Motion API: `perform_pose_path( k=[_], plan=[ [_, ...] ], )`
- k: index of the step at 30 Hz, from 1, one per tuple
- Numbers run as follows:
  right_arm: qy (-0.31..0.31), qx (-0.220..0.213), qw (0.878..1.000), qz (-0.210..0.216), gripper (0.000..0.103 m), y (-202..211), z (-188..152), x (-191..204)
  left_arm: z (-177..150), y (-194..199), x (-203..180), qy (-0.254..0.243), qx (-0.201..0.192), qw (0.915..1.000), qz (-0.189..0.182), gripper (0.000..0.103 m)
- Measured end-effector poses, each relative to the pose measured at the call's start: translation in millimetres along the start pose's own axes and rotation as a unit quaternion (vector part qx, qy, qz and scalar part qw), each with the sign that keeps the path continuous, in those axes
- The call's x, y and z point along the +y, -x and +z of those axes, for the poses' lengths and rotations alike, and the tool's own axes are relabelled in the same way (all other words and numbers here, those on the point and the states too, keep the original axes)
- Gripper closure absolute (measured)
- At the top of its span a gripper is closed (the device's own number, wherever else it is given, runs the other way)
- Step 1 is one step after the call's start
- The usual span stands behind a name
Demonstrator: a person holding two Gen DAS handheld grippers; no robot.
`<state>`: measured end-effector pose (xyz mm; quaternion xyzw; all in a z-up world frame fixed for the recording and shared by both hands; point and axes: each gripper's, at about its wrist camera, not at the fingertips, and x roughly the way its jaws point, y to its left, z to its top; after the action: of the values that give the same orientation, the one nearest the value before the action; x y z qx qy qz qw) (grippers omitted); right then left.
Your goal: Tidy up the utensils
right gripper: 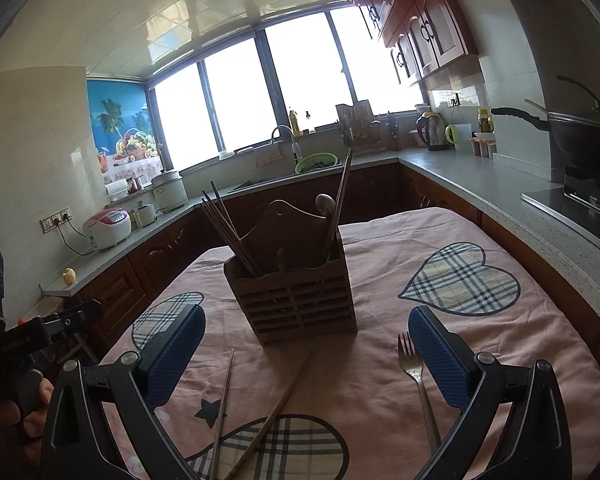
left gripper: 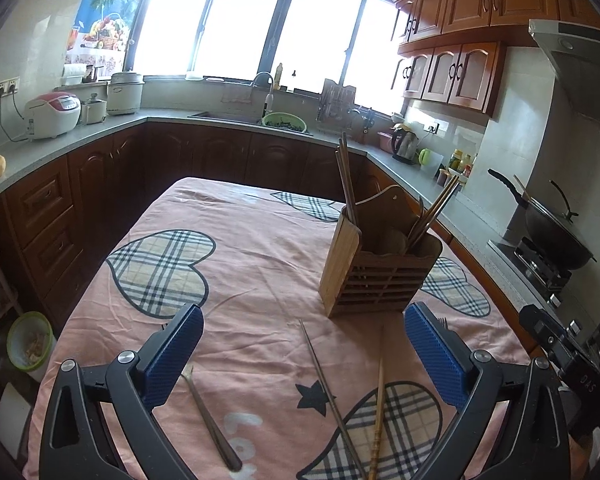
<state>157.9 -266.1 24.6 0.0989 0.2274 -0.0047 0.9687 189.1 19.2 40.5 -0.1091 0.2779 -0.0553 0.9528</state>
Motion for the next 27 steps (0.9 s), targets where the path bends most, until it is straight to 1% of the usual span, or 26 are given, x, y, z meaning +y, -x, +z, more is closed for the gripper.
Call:
perform_pose_path(
  k=[5, 9, 17, 20, 23, 27],
  plan=[
    [0.01, 0.0, 1.0, 0.005, 0.001, 13.9, -9.8, 7.3, -14.5, 17.9, -2.5, -0.017, -0.004, 0.9998, 0.004, 0.001],
    [0.017, -0.001, 1.0, 0.012, 0.001, 25.2, -16.6, 11.6, -28.2, 34.1, -7.8, -0.048, -0.009, 0.9986, 0.019, 0.001],
    [0.028, -0.004, 1.0, 0.012, 0.0, 47.3, -25.6, 16.0, -56.7, 60.9, -14.5, -0.078, -0.023, 0.996, 0.037, 0.001],
    [0.042, -0.017, 0.999, 0.002, 0.0, 60.8, -26.1, 20.2, -64.2, 70.8, -19.8, -0.091, -0.033, 0.9941, 0.048, 0.001],
    [0.057, -0.04, 0.998, -0.002, 0.0, 76.8, -28.6, 24.9, -71.1, 76.4, -20.2, -0.089, -0.039, 0.9939, 0.052, 0.001],
    [0.068, -0.075, 0.995, 0.001, 0.0, 94.1, -42.9, 29.8, -82.2, 82.9, -19.0, -0.09, -0.051, 0.9928, 0.061, 0.001]
  ],
)
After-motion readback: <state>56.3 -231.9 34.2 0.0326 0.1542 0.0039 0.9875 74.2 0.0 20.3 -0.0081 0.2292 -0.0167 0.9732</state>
